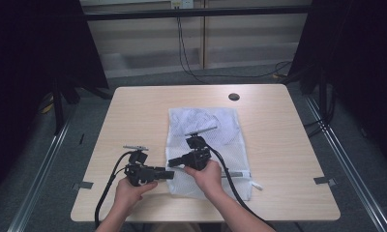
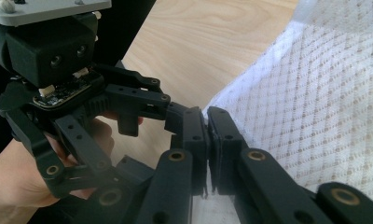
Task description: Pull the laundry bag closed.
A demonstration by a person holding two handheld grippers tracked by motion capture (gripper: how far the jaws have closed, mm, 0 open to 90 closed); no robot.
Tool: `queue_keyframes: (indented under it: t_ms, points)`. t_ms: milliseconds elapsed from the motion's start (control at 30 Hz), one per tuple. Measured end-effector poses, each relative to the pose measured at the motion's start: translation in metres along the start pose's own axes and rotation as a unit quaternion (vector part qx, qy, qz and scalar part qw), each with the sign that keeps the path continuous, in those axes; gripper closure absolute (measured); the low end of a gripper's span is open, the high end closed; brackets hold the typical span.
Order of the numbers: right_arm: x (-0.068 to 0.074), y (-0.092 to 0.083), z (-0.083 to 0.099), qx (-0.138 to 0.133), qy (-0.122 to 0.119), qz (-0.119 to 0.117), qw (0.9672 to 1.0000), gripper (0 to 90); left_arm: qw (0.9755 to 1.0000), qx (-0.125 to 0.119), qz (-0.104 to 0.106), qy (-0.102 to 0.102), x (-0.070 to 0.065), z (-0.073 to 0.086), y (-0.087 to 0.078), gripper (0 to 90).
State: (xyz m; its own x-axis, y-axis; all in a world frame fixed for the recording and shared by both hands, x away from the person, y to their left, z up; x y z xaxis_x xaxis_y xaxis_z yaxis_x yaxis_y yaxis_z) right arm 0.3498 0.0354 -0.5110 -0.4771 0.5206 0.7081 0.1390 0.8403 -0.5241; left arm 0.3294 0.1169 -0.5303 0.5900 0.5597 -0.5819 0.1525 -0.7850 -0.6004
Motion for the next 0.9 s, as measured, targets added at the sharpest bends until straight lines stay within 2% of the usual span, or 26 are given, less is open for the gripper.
queue_keyframes:
  t_ms: [67, 133, 200, 267, 433, 467, 500, 533, 633, 667, 900]
  points:
    - [0.000, -0.001, 0.000, 0.000, -0.001, 0.001, 1.0000, 86.5, 1.0000, 0.000, -0.005, 0.001, 0.001, 0.000, 0.001, 44.3]
    - [0.001, -0.001, -0.001, 0.001, -0.002, 0.002, 1.0000, 86.5, 1.0000, 0.000, 0.000, -0.004, -0.001, 0.000, 0.003, 45.7]
    - [0.001, -0.002, -0.002, -0.001, -0.003, 0.002, 1.0000, 86.5, 1.0000, 0.001, -0.002, 0.002, 0.000, 0.000, 0.004, 48.0]
    - [0.001, -0.002, -0.002, -0.001, -0.003, 0.002, 1.0000, 86.5, 1.0000, -0.003, 0.003, -0.005, -0.002, -0.001, 0.005, 49.1]
    - [0.002, -0.002, -0.002, 0.000, -0.004, 0.001, 1.0000, 86.5, 0.9999, -0.004, 0.006, -0.008, -0.003, -0.002, 0.009, 55.2]
    - [0.002, -0.002, -0.002, 0.000, -0.004, 0.001, 1.0000, 86.5, 0.9999, -0.002, 0.013, -0.011, -0.004, -0.002, 0.009, 56.4]
    - [0.002, -0.002, -0.002, 0.000, -0.004, 0.001, 1.0000, 86.5, 0.9999, -0.003, 0.008, -0.010, -0.003, -0.002, 0.010, 56.4]
    - [0.002, -0.002, -0.002, 0.000, -0.004, 0.001, 1.0000, 86.5, 0.9999, -0.001, 0.012, -0.006, -0.003, -0.002, 0.011, 57.8]
    - [0.002, -0.002, -0.002, 0.000, -0.004, 0.000, 1.0000, 86.5, 0.9998, 0.002, 0.018, -0.012, -0.005, -0.001, 0.013, 62.3]
    - [0.002, -0.002, -0.002, 0.000, -0.003, 0.001, 1.0000, 86.5, 0.9996, 0.001, 0.019, -0.022, -0.006, -0.002, 0.014, 63.0]
    - [0.001, -0.005, -0.002, 0.001, -0.006, 0.005, 1.0000, 86.5, 0.9997, 0.005, 0.015, -0.016, -0.004, -0.002, 0.014, 74.1]
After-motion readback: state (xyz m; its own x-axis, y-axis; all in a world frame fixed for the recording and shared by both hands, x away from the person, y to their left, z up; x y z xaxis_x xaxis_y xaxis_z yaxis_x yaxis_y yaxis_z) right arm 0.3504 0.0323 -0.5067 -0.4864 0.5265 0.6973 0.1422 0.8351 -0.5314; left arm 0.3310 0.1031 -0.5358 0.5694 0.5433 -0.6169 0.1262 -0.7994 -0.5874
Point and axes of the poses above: each handheld gripper's, and its own axes: y roughly forward along the jaws, z roughly out of its underside, x roughly to its left, the point moved 9 cm from there along y, roughly forward along the jaws, and after that the axes turned 4 degrees about -z, right-handed, at the moved point
